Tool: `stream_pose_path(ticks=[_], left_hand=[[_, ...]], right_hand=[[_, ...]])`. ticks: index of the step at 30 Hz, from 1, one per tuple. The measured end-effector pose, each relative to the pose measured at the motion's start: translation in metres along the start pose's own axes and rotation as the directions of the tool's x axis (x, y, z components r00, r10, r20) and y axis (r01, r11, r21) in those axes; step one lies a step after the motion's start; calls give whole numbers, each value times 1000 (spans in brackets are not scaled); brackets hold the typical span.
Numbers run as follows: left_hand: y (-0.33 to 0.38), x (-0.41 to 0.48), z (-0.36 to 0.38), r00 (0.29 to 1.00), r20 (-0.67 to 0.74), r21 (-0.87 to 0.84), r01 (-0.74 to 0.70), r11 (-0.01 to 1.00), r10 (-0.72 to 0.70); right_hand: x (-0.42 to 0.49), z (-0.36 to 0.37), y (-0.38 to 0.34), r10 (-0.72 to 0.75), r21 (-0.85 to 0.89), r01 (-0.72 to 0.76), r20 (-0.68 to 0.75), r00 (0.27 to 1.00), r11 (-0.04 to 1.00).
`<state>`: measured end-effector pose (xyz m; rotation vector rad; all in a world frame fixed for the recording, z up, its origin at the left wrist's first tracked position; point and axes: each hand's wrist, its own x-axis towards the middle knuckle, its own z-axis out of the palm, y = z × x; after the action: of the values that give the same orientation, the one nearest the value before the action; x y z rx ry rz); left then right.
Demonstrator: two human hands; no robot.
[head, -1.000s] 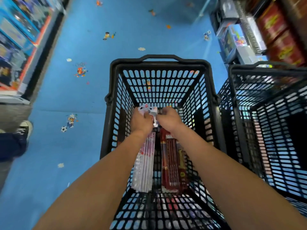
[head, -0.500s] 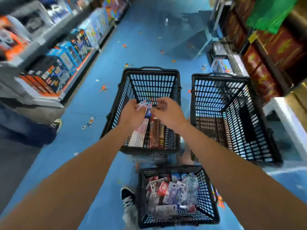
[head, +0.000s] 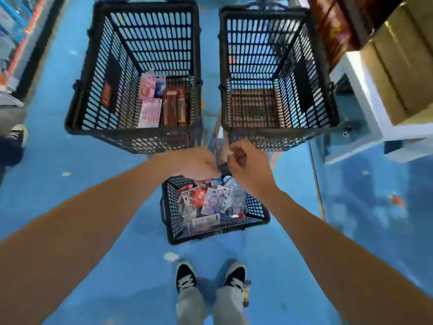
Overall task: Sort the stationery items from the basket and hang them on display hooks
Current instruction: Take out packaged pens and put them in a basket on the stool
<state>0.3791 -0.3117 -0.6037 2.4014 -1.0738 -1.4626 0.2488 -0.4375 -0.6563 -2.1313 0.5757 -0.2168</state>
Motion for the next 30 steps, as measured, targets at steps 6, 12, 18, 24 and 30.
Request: stream_pose_path(ticks=[6, 12, 18, 24, 30], left_hand=[[-80, 95, 131, 996, -8, 102, 91, 991, -91], [-167, 174, 237, 991, -47, 68, 131, 989, -128], [-228, 260, 299, 977, -144, 33, 165, 986, -158], [-256, 353, 323, 894, -447, 303, 188, 934, -35], [-270, 414, 306, 908, -419, 307, 156, 939, -14]], right_hand=[[-54, 84, 123, 285, 19, -286, 55, 957, 958], [-89, 181, 235, 505, -65, -501, 90, 858, 863], [-70, 249, 318, 524, -247, -482, 148, 839, 841], [-3, 292, 387, 367, -470, -231, 223, 903, 852], [62, 306, 415, 398, -631, -58, 413, 819, 774]])
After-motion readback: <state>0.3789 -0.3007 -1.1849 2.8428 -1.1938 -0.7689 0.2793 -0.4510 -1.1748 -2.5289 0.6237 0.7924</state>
